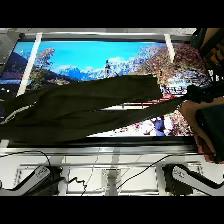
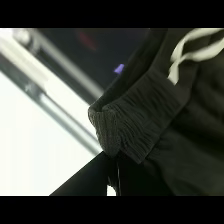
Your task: Fold the clothes and pants, and hang the long-sleeved shirts on hangers.
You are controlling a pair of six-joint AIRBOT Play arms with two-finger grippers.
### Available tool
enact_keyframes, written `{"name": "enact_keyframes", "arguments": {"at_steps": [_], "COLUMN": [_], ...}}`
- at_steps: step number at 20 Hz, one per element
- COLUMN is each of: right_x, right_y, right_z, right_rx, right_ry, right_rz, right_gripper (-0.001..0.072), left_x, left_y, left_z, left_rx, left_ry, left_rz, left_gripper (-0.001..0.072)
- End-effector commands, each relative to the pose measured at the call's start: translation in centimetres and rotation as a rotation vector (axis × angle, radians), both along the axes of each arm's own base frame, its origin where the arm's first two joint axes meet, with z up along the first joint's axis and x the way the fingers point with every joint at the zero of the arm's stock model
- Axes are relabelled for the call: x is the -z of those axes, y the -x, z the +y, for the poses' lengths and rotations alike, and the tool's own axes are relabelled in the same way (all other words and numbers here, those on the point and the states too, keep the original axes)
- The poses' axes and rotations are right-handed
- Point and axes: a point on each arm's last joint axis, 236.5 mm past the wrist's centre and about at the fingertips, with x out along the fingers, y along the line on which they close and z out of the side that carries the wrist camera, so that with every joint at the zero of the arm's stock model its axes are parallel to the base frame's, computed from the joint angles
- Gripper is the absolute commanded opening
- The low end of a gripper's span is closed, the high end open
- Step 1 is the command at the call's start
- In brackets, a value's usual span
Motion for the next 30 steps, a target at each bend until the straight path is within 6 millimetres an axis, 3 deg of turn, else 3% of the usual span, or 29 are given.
{"name": "enact_keyframes", "arguments": {"at_steps": [1,4,7,10,13,15,19,22,24,26,30], "right_x": [2.2,3.6,3.7,1.4,-2.9,-3.5,-0.4,-0.3,-0.2,0.3,-0.3], "right_y": [-3.3,-8.3,-14.1,-20.1,-25.0,-26.8,-29.1,-31.5,-32.5,-33.1,-34.0], "right_z": [1.7,3.6,4.5,3.5,1.7,1.3,2.5,3.4,4.1,4.7,4.1], "right_rx": [0.01,-0.001,0.035,0.167,0.313,0.382,0.46,0.515,0.521,0.535,0.561], "right_ry": [-0.065,-0.063,-0.073,-0.1,-0.128,-0.154,-0.202,-0.238,-0.246,-0.259,-0.265], "right_rz": [0.005,-0.017,-0.054,-0.168,-0.369,-0.425,-0.416,-0.493,-0.533,-0.541,-0.596], "right_gripper": [0.0014,0.0014,0.0014,0.0014,0.0014,0.0013,0.0014,0.0013,0.0014,0.0014,0.0015], "left_x": [-1.1,0.8,1.6,0.3,-2.4,-1.8,2.6,4.8,4.8,3.4,1.9], "left_y": [-3.7,-7.5,-10.8,-13.8,-18.1,-19.6,-20.9,-21.8,-22.9,-25.1,-27.2], "left_z": [0.2,-0.4,-0.7,0.3,1.2,1.4,0.9,0.9,1.2,1.1,1.2], "left_rx": [0.0,0.009,-0.004,-0.004,-0.016,-0.038,-0.153,-0.167,-0.166,-0.165,-0.17], "left_ry": [0.021,0.094,0.127,0.113,0.101,0.113,0.231,0.27,0.268,0.288,0.3], "left_rz": [-0.019,0.006,0.007,-0.072,-0.263,-0.311,-0.3,-0.298,-0.342,-0.455,-0.57], "left_gripper": [0.0031,0.003,0.003,0.003,0.003,0.003,0.0034,0.0035,0.0036,0.0036,0.0036]}}
